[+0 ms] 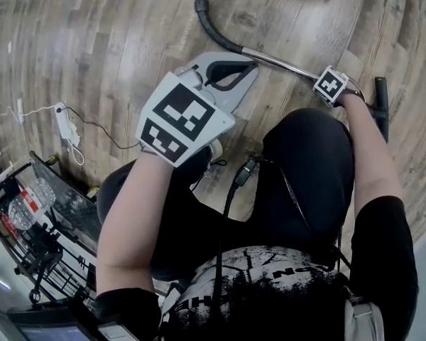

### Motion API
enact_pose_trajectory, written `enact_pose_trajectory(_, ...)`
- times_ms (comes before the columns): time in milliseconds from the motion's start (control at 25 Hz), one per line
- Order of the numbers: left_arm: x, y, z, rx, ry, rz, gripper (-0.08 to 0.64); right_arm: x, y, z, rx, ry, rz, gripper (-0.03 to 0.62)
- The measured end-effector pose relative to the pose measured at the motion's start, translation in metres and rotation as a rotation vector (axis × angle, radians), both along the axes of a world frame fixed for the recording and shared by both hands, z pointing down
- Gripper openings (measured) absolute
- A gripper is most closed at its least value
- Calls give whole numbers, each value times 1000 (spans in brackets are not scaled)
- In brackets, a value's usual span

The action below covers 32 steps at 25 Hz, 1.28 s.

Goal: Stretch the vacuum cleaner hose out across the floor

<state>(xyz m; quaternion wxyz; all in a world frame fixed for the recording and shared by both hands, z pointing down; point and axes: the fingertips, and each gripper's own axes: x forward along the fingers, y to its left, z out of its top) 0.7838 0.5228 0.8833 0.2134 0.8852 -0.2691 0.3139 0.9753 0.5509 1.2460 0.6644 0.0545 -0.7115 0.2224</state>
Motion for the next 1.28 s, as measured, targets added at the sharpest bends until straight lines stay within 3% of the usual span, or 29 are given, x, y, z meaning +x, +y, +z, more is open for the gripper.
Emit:
enact_pose_trajectory(400,4,-2,-1,3,2,1,0,13,-12,-13,18,-4,7,241)
enact_pose_trajectory(600,1,-3,0,4,3,-15,0,4,-21,-28,37,-47,0,183)
enact_pose_trajectory(880,-16,-8,-6,12,17,-24,0,-44,-44,-69,130,-157,29,6)
enact_pose_trajectory(1280,-57,-44,-29,68,80,-36,0,-150,-82,-148,225,-407,78,6)
